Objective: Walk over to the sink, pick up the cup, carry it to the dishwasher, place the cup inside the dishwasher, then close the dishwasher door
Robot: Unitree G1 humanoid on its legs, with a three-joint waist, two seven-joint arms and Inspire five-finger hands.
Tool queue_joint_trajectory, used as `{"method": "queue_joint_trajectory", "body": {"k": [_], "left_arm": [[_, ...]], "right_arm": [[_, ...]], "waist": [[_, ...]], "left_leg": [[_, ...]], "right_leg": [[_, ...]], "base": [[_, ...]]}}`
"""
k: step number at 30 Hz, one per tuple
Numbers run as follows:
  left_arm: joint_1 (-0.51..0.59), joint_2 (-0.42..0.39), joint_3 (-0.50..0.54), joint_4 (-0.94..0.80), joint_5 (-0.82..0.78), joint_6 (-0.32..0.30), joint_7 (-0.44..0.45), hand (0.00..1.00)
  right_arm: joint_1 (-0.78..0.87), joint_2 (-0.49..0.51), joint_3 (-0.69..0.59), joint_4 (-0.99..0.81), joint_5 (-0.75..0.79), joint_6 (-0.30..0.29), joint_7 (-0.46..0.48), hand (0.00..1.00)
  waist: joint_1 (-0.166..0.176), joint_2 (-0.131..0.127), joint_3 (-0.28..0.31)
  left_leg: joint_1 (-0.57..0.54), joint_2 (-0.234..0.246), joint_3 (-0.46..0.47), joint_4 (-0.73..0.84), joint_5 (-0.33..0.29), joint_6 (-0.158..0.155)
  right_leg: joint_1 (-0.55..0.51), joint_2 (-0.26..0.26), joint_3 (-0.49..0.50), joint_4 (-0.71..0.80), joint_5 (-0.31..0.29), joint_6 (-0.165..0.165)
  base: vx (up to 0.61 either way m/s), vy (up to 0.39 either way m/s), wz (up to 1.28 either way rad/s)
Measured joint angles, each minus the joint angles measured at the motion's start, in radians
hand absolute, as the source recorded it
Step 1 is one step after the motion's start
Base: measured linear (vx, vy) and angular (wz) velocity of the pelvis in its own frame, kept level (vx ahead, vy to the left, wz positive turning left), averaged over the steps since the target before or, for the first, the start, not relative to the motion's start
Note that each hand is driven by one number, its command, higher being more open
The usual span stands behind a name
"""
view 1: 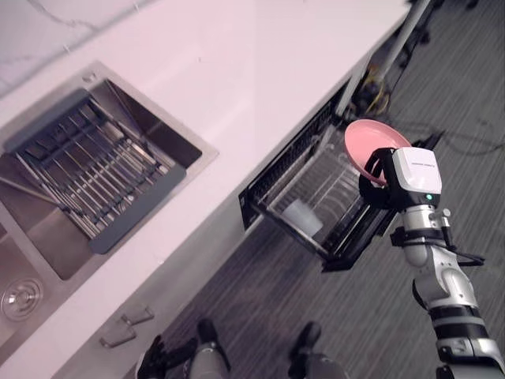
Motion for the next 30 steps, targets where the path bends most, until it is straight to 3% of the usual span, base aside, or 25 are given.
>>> {"method": "queue_joint_trajectory", "body": {"k": [4,11,15,16,20,23,24,25,26,30], "left_arm": [[-0.057,0.001,-0.033,-0.008,-0.027,-0.008,-0.008,1.0],[-0.105,0.008,-0.102,0.001,-0.094,-0.002,-0.01,1.0],[-0.138,0.009,-0.121,0.001,-0.1,0.003,-0.012,1.0],[-0.149,0.009,-0.132,0.0,-0.101,0.003,-0.013,1.0],[-0.173,0.008,-0.152,-0.003,-0.099,0.0,-0.016,1.0],[-0.181,0.008,-0.152,-0.001,-0.1,0.002,-0.016,1.0],[-0.186,0.003,-0.152,0.0,-0.1,0.001,-0.019,1.0],[-0.181,-0.01,-0.153,0.0,-0.1,0.003,-0.022,1.0],[-0.196,-0.007,-0.153,0.0,-0.1,0.004,-0.023,1.0],[-0.2,-0.008,-0.154,-0.018,-0.103,0.002,-0.022,1.0]], "right_arm": [[-0.118,-0.049,0.058,0.079,0.086,0.025,-0.006,0.0],[-0.291,-0.145,0.172,0.204,0.176,0.029,-0.003,0.0],[-0.329,-0.151,0.217,0.249,0.246,0.051,0.002,0.0],[-0.343,-0.151,0.227,0.265,0.288,0.062,0.014,1.0],[-0.381,-0.154,0.224,0.379,0.477,0.122,0.055,1.0],[-0.379,-0.158,0.223,0.417,0.513,0.134,0.072,1.0],[-0.381,-0.159,0.217,0.429,0.526,0.137,0.075,1.0],[-0.388,-0.163,0.212,0.432,0.527,0.138,0.075,1.0],[-0.382,-0.163,0.197,0.431,0.528,0.133,0.067,1.0],[-0.38,-0.163,0.171,0.429,0.528,0.139,0.063,1.0]], "waist": [[0.001,0.021,0.06],[0.025,0.057,0.081],[0.029,0.074,0.089],[0.03,0.081,0.093],[0.036,0.101,0.099],[0.036,0.1,0.1],[0.035,0.1,0.1],[0.043,0.132,0.099],[0.043,0.121,0.107],[0.047,0.121,0.107]], "left_leg": [[-0.082,-0.015,-0.036,0.021,0.001,0.013],[-0.158,-0.039,-0.091,0.026,-0.001,0.018],[-0.176,-0.04,-0.107,0.029,-0.001,0.018],[-0.178,-0.041,-0.113,0.031,-0.001,0.018],[-0.182,-0.045,-0.14,0.036,-0.001,0.018],[-0.226,-0.045,-0.159,0.127,-0.001,0.018],[-0.276,-0.063,-0.196,0.157,-0.038,0.014],[-0.237,-0.089,-0.227,0.002,0.034,0.053],[-0.227,-0.1,-0.219,-0.008,0.054,0.056],[-0.191,-0.125,-0.228,-0.027,0.058,0.062]], "right_leg": [[-0.061,-0.014,-0.004,0.002,0.02,-0.004],[-0.127,-0.033,-0.004,0.007,0.03,-0.003],[-0.133,-0.034,-0.004,0.011,0.03,-0.003],[-0.133,-0.034,-0.003,0.014,0.03,-0.003],[-0.136,-0.04,-0.002,0.027,0.028,-0.005],[-0.134,-0.058,0.001,0.041,0.025,-0.009],[-0.132,-0.074,0.015,0.043,0.025,-0.008],[-0.131,-0.059,0.027,0.047,0.022,-0.004],[-0.134,-0.076,0.032,0.048,0.019,0.0],[-0.112,-0.098,0.031,0.071,0.019,0.001]], "base": [[-0.07,0.074,0.14],[-0.02,0.056,0.09],[0.0,0.039,0.11],[0.0,0.046,0.08],[0.0,0.045,0.05],[0.0,0.051,0.08],[-0.05,0.103,-0.1],[-0.07,0.168,-0.13],[-0.04,0.154,-0.1],[0.03,0.068,0.07]]}}
